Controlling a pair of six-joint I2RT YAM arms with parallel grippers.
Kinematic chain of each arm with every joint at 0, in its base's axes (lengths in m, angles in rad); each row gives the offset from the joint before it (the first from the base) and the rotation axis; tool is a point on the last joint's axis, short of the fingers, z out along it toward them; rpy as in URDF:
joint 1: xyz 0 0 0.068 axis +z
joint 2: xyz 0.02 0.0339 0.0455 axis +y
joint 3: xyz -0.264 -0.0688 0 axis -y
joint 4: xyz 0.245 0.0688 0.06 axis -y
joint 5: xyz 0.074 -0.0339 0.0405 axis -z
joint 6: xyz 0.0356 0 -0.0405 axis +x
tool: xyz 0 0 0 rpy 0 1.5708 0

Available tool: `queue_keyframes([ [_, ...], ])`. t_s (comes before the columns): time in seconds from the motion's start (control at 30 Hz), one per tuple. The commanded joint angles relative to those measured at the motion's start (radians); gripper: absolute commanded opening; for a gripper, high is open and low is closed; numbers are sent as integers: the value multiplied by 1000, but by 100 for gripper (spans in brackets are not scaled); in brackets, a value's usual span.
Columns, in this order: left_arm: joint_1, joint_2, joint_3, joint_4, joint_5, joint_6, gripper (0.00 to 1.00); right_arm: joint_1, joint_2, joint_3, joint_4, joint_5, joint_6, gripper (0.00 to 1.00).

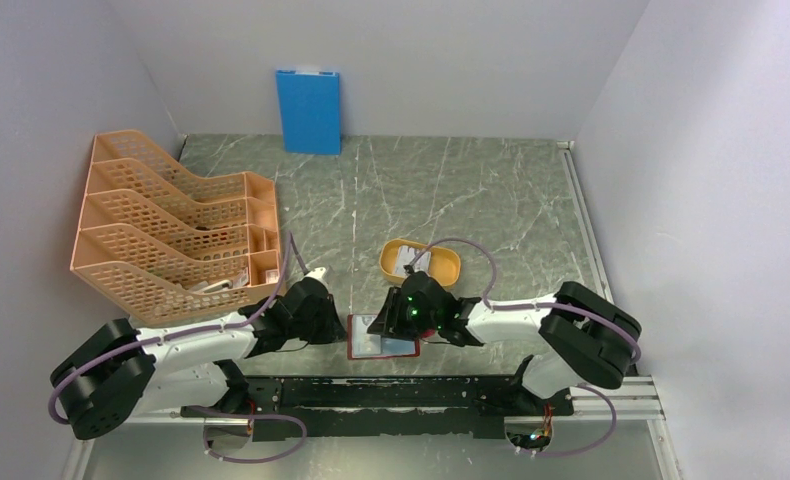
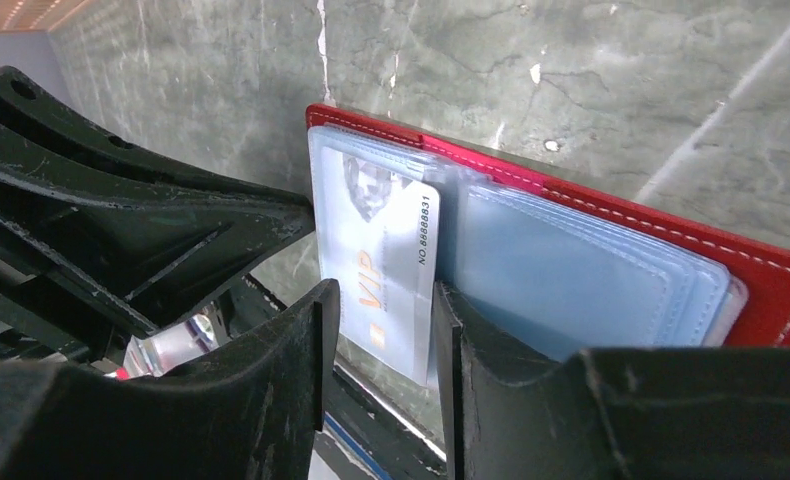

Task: Put the credit cards into the card holder
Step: Insert the credit card into the card holder.

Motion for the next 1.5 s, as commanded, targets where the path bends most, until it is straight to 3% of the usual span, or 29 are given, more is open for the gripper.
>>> queue_keyframes([
  [0.0, -6, 25, -18, 6, 41, 7, 12, 22, 35, 43, -42, -2, -37, 42],
  [0.3, -7, 34, -3, -1, 35, 17, 12, 45, 57, 100, -82, 2, -78, 42],
  [0.53, -7, -34, 54, -167, -76, 33, 13, 44, -53, 167, -328, 100, -148, 49],
  [0.63, -6, -78, 88, -238, -122, 43, 24, 41, -136, 204, -446, 149, -183, 58],
  [0.73, -7, -123, 122, -294, -152, 46, 49, 32, -218, 263, -574, 223, -228, 60],
  [0.83, -7, -171, 155, -328, -175, 49, 62, -8, -286, 332, -690, 381, -278, 59],
  [0.9, -7, -199, 174, -328, -186, 66, 66, -59, -342, 315, -668, 456, -328, 58],
  [0.97, -7, -221, 187, -323, -207, 81, 67, -167, -390, 283, -604, 428, -366, 57],
  [1.1, -7, -251, 200, -303, -227, 103, 70, -443, -362, 235, -491, 154, -370, 57],
  [1.47, -4, -219, 193, -258, -208, 108, 70, -513, -97, 214, -274, 76, -327, 57],
])
